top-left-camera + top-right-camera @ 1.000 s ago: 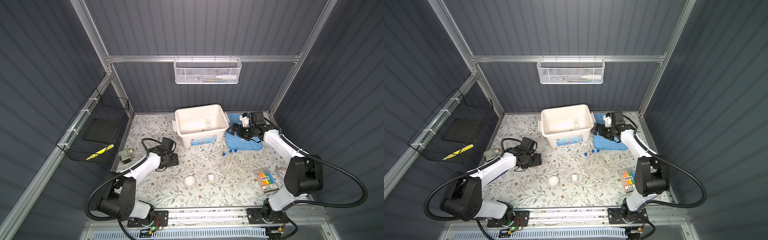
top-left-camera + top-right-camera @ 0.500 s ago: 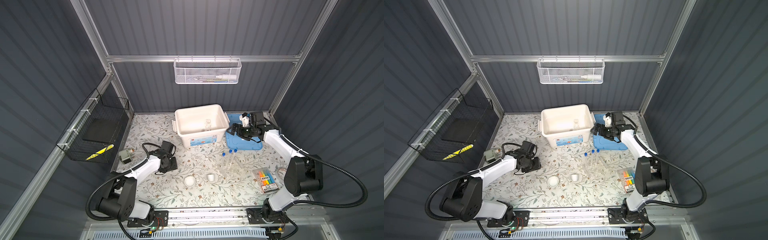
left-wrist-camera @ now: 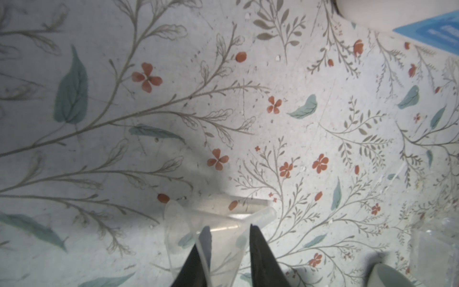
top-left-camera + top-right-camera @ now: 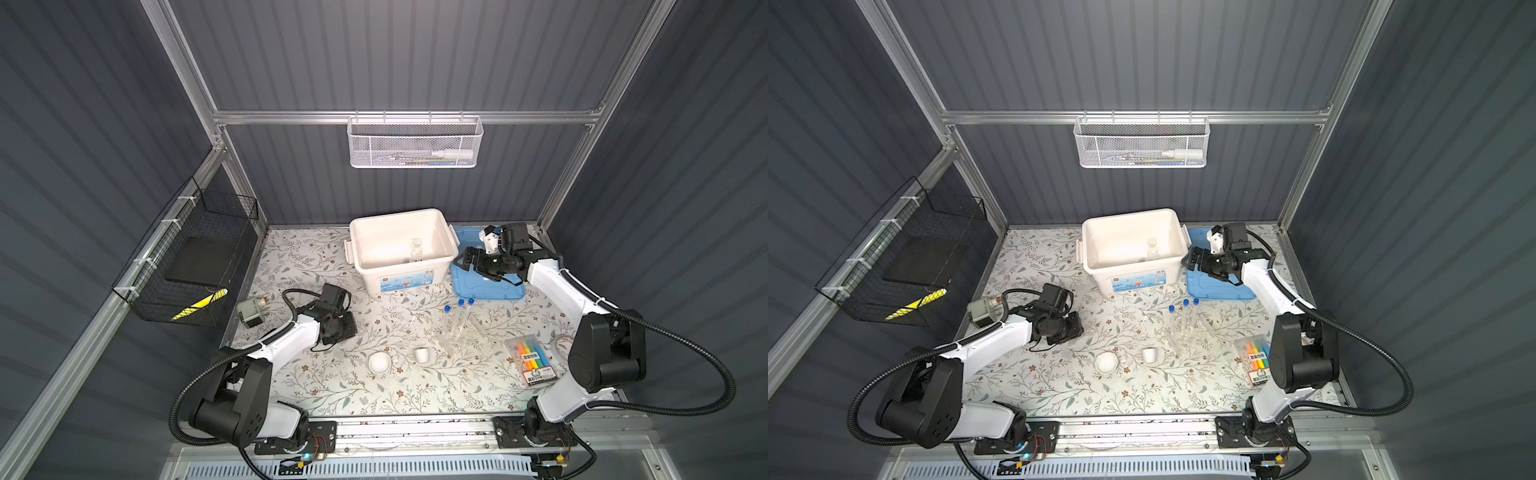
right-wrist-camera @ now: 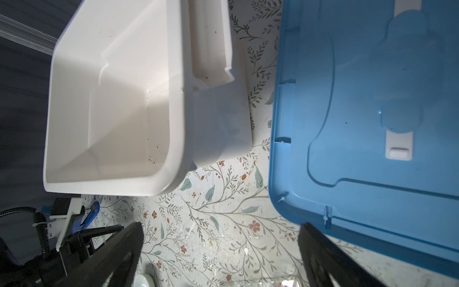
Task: Organize the chemistry lab equipment
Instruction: 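Close the left gripper on the funnel stem and lift it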
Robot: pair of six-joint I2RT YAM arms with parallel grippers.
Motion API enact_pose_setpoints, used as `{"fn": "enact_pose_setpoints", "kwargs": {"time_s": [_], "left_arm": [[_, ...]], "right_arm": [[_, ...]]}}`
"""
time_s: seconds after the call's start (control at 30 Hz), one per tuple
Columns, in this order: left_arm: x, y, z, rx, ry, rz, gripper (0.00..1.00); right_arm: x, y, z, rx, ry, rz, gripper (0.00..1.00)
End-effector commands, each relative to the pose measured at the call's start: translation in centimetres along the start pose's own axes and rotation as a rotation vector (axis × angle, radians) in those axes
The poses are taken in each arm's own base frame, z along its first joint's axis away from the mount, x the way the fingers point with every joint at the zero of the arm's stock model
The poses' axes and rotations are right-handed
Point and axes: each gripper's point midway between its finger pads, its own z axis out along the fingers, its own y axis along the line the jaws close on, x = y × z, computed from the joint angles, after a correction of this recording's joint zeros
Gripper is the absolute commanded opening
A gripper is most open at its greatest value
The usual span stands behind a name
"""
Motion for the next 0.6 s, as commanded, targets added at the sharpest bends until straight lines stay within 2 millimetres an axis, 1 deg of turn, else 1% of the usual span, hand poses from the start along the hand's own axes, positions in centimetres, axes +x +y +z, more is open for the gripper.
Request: {"fn": "enact_pose_setpoints", "kwargs": {"time_s": [0.0, 0.2, 0.37, 0.47, 0.57], "left_arm": [[-0.2, -0.1, -0.2, 0.024, -0.024, -0.032, 0.23], [-0.6, -0.2, -0.1, 0.039, -0.055, -0.048, 0.14], [-1.1, -0.6, -0.1, 0.063, -0.073, -0.062, 0.09], [-1.8, -1.4, -0.6, 0.086, -0.095, -0.056, 0.08], [-3.0, -2.5, -1.7, 0.122, -0.134, -0.050, 0.07]], "right_arm": [[0.1, 0.1, -0.5, -0.003, 0.005, -0.006, 0.99], [0.0, 0.0, -0.4, -0.003, 0.006, -0.005, 0.99], [-0.1, 0.0, -0.3, -0.003, 0.006, -0.003, 0.99], [-0.3, 0.1, -0.4, -0.006, 0.001, -0.006, 0.99], [-0.4, 0.2, -0.3, -0.010, -0.005, -0.003, 0.99]]}}
